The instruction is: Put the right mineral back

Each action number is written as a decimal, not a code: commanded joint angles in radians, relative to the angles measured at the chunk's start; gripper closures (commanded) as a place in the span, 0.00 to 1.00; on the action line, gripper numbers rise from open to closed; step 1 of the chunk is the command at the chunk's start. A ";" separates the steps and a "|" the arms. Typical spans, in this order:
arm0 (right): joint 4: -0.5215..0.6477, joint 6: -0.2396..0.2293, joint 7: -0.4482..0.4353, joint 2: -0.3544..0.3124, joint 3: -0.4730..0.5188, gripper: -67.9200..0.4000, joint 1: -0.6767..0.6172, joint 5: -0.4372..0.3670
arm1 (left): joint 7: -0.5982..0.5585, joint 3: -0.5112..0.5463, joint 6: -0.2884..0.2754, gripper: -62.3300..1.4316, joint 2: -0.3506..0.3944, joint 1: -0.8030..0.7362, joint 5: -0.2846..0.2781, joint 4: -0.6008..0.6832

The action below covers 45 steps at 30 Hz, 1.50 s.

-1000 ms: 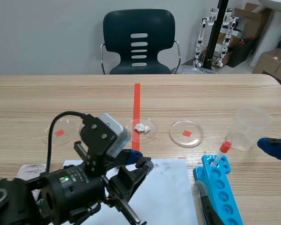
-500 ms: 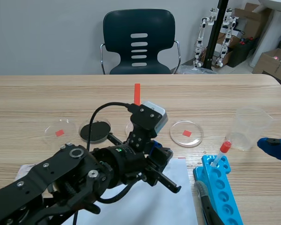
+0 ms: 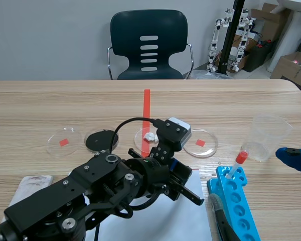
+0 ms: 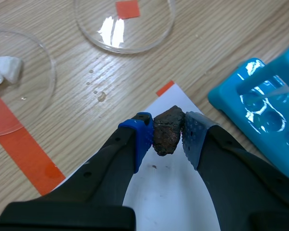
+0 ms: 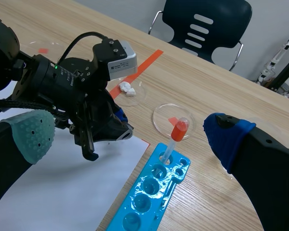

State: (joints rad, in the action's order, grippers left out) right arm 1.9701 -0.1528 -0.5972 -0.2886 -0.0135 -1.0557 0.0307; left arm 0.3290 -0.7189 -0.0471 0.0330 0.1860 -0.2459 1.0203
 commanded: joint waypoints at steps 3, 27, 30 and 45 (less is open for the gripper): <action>0.019 0.003 -0.014 -0.002 0.006 0.04 0.011 -0.008 | -0.014 0.005 0.009 0.86 -0.024 0.016 -0.006 -0.007; 0.019 0.003 -0.014 -0.002 0.006 0.04 0.011 -0.008 | -0.018 0.008 0.019 0.86 -0.034 0.039 -0.005 -0.090; 0.019 0.003 -0.014 -0.002 0.006 0.04 0.011 -0.008 | -0.017 0.008 0.019 0.75 -0.035 0.039 -0.005 -0.090; 0.019 0.003 -0.014 -0.002 0.006 0.04 0.011 -0.008 | -0.019 0.008 0.019 0.00 -0.035 0.035 -0.005 -0.090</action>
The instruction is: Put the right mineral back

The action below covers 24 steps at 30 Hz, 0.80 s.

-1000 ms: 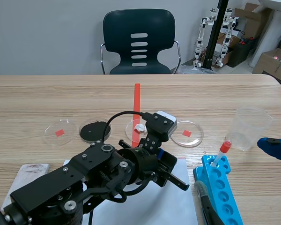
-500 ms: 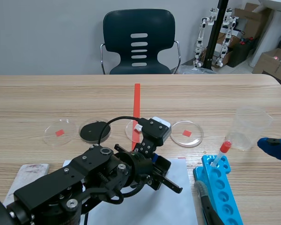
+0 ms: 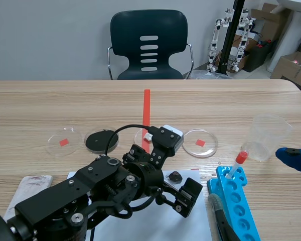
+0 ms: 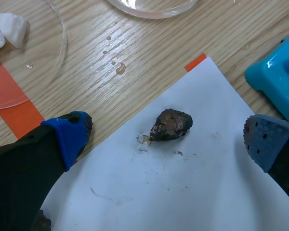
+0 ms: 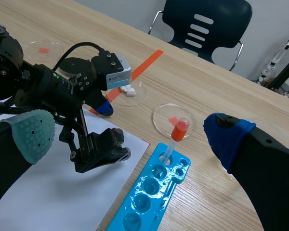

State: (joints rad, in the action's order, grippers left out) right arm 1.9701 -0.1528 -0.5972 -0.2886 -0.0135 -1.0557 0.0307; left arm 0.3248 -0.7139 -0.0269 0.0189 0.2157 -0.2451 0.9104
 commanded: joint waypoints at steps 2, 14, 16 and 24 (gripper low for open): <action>0.019 0.003 -0.014 -0.002 0.006 0.04 0.011 -0.008 | -0.017 0.004 -0.001 0.00 -0.019 0.001 -0.006 0.022; 0.019 0.003 -0.014 -0.002 0.006 0.04 0.011 -0.008 | -0.023 0.022 -0.002 0.00 0.118 -0.158 0.071 0.342; 0.019 0.003 -0.014 -0.002 0.006 0.04 0.011 -0.008 | -0.039 0.054 -0.002 0.00 0.149 -0.203 0.079 0.417; 0.019 0.003 -0.014 -0.002 0.006 0.04 0.011 -0.008 | -0.047 0.259 -0.002 0.00 0.248 -0.431 0.081 0.682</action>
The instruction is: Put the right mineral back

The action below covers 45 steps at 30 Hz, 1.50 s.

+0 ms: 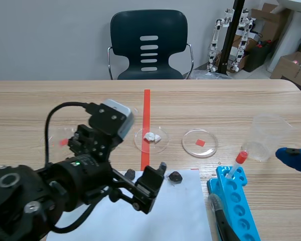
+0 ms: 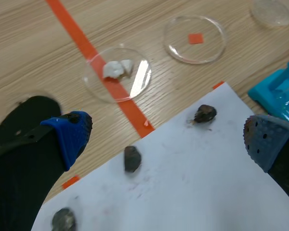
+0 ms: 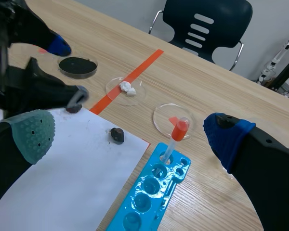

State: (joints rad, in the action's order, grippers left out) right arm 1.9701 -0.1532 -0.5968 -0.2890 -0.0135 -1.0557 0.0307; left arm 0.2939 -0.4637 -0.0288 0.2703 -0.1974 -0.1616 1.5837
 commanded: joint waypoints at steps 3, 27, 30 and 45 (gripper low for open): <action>0.019 0.003 -0.014 -0.002 0.006 0.04 0.011 -0.008 | -0.045 0.112 -0.015 0.00 -0.001 -0.114 -0.002 0.076; 0.019 0.003 -0.014 -0.002 0.006 0.04 0.011 -0.008 | -0.486 0.497 -0.093 0.00 -0.007 -0.686 0.106 0.335; 0.019 0.003 -0.015 -0.002 0.006 0.04 0.011 -0.008 | -0.488 0.523 -0.093 0.00 -0.012 -0.698 0.106 0.335; 0.019 0.003 -0.015 -0.002 0.006 0.04 0.011 -0.008 | -0.507 0.551 -0.097 0.00 -0.039 -0.700 0.107 0.335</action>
